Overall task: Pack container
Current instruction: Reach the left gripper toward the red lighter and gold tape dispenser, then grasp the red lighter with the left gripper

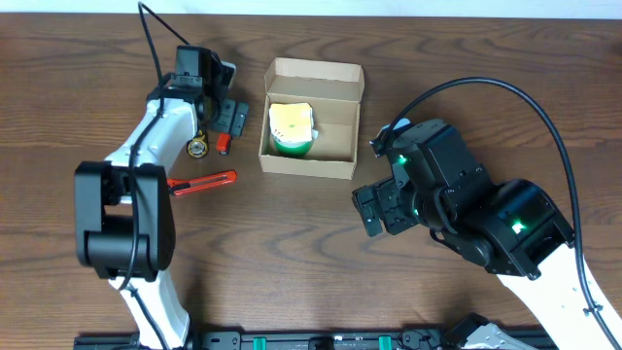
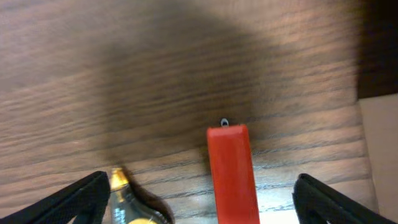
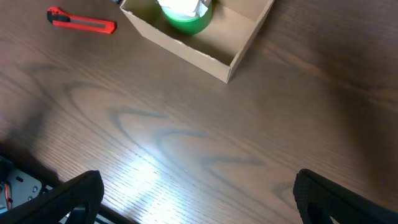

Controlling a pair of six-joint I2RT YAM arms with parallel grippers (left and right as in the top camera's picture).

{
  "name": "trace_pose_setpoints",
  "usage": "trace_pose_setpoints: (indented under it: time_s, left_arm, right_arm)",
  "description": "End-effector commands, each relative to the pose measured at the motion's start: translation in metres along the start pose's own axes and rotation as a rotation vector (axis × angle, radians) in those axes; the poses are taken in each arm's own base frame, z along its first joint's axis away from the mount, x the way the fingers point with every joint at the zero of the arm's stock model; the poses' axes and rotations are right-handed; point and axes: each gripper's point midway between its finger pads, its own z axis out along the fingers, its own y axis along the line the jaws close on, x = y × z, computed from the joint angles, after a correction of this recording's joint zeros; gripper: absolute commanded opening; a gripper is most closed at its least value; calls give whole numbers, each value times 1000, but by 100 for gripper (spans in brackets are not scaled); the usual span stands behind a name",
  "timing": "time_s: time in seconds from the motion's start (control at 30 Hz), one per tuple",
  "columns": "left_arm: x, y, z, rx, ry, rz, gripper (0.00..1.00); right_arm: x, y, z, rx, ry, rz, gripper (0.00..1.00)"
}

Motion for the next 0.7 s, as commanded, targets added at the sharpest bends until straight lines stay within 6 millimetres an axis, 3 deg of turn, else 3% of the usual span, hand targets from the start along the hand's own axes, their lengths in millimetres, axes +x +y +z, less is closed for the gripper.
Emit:
trace_pose_setpoints:
  time_s: [0.0,0.67]
  left_arm:
    - [1,-2,10,26,13,10,92]
    - [24,-24,33,91,95,20,55]
  right_arm:
    - [0,-2,0,4,0,-4,99]
    - [0,-2,0,4,0,-4,99]
